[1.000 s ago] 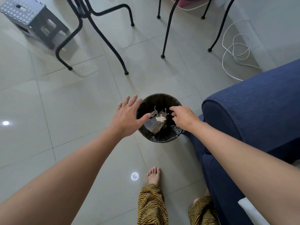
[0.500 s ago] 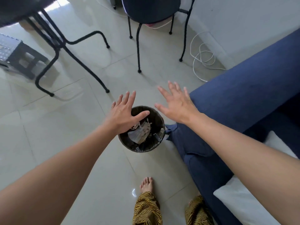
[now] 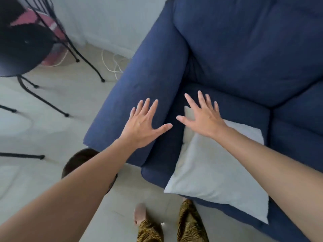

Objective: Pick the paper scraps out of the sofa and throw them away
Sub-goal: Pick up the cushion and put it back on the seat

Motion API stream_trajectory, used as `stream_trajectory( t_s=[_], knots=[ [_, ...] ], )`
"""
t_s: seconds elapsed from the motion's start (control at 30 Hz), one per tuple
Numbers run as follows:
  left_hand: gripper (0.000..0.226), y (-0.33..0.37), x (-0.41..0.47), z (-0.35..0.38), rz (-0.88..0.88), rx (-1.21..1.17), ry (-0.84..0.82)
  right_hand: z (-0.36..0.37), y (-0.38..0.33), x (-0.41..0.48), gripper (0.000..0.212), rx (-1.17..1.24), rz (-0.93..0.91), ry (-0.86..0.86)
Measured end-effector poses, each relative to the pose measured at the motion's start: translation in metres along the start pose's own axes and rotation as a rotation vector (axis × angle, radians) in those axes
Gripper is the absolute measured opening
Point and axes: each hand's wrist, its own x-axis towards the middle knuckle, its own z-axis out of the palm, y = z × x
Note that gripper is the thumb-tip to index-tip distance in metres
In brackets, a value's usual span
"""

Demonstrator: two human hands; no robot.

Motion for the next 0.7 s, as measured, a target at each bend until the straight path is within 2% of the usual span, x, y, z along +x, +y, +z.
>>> stream_trajectory(
  t_s=[0.13,0.2,0.33,0.43,0.5,0.57,0.63,0.7],
  knots=[
    [0.106,0.06,0.03,0.049,0.014,-0.007,-0.121,0.018,0.106,-0.035,0.09,0.114,0.264,-0.047],
    [0.111,0.077,0.033,0.068,-0.048,-0.047,-0.203,0.033,0.141,-0.05,0.092,0.208,0.383,-0.066],
    [0.123,0.114,0.044,0.114,-0.308,-0.233,-0.417,0.067,0.209,-0.08,0.1,0.48,0.648,-0.094],
    [0.139,0.123,0.051,0.146,-0.564,-0.455,-0.48,0.088,0.237,-0.097,0.116,0.846,0.84,-0.126],
    [0.14,0.126,0.053,0.161,-0.689,-0.603,-0.464,0.097,0.243,-0.103,0.116,1.045,0.865,-0.147],
    [0.132,0.131,0.053,0.167,-0.743,-0.7,-0.433,0.099,0.244,-0.105,0.103,1.167,0.824,-0.093],
    [0.115,0.141,0.048,0.165,-0.715,-0.76,-0.383,0.094,0.241,-0.107,0.086,1.231,0.78,0.013],
    [0.093,0.155,0.042,0.155,-0.622,-0.793,-0.309,0.086,0.237,-0.111,0.078,1.25,0.732,0.092]
  ],
)
